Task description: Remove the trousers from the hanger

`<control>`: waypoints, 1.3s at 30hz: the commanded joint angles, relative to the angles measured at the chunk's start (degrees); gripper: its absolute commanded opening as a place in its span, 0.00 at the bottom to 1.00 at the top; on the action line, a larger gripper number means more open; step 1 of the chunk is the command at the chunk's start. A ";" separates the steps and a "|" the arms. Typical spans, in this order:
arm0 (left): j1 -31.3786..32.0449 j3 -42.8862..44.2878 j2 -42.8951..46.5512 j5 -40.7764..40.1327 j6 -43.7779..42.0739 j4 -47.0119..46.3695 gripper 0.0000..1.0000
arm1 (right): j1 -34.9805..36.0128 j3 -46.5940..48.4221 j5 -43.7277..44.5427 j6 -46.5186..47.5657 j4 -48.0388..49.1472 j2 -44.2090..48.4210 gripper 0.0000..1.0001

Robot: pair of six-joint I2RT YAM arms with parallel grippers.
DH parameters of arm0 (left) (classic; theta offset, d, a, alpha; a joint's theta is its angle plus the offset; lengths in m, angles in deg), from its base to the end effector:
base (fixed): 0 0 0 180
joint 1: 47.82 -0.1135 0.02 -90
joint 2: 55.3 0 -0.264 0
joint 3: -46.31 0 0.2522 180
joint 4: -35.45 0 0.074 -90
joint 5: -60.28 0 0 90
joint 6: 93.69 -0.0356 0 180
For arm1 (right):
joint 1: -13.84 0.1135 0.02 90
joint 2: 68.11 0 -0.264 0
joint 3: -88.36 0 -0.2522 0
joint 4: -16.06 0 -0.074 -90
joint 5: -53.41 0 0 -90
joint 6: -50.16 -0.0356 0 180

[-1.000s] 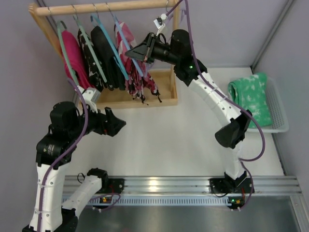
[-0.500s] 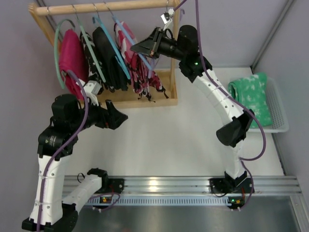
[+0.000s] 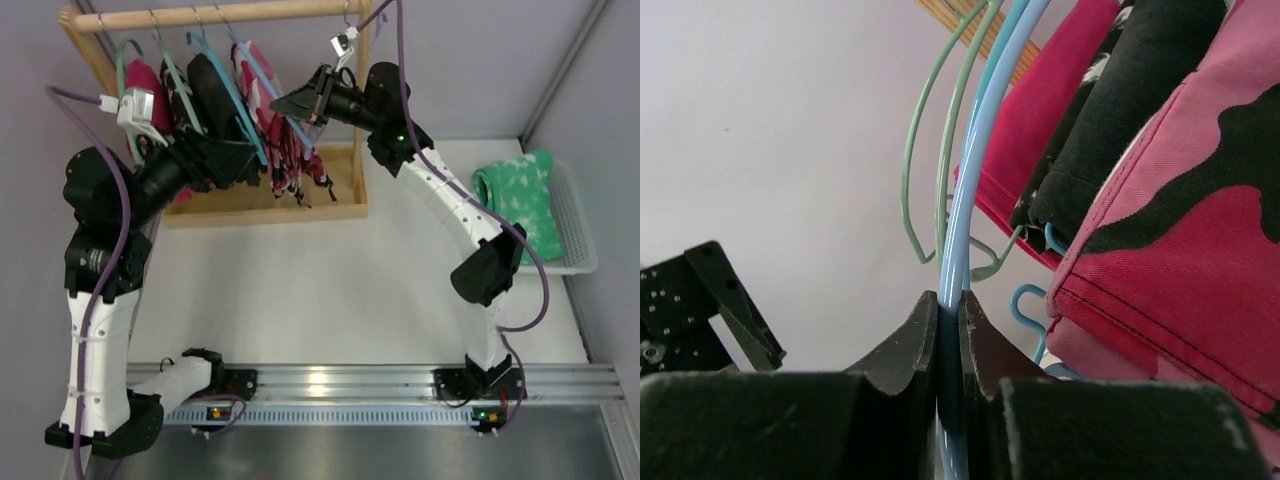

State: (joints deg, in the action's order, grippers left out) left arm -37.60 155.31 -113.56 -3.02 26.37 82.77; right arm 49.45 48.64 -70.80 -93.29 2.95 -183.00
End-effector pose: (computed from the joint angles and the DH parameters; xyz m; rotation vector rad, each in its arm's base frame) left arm 0.1412 -0.0417 0.5396 0.1169 1.5839 -0.9060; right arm 0.3623 0.2841 0.4831 -0.3370 1.5877 1.6523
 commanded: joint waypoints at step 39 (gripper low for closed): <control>1.82 10.23 -27.43 -17.21 40.60 -20.64 0.57 | 1.30 0.57 3.10 3.79 7.18 5.55 0.00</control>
State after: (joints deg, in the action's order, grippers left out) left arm -36.70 164.97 -140.82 -19.37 64.62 65.35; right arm 50.22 48.12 -69.29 -90.62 2.51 -182.39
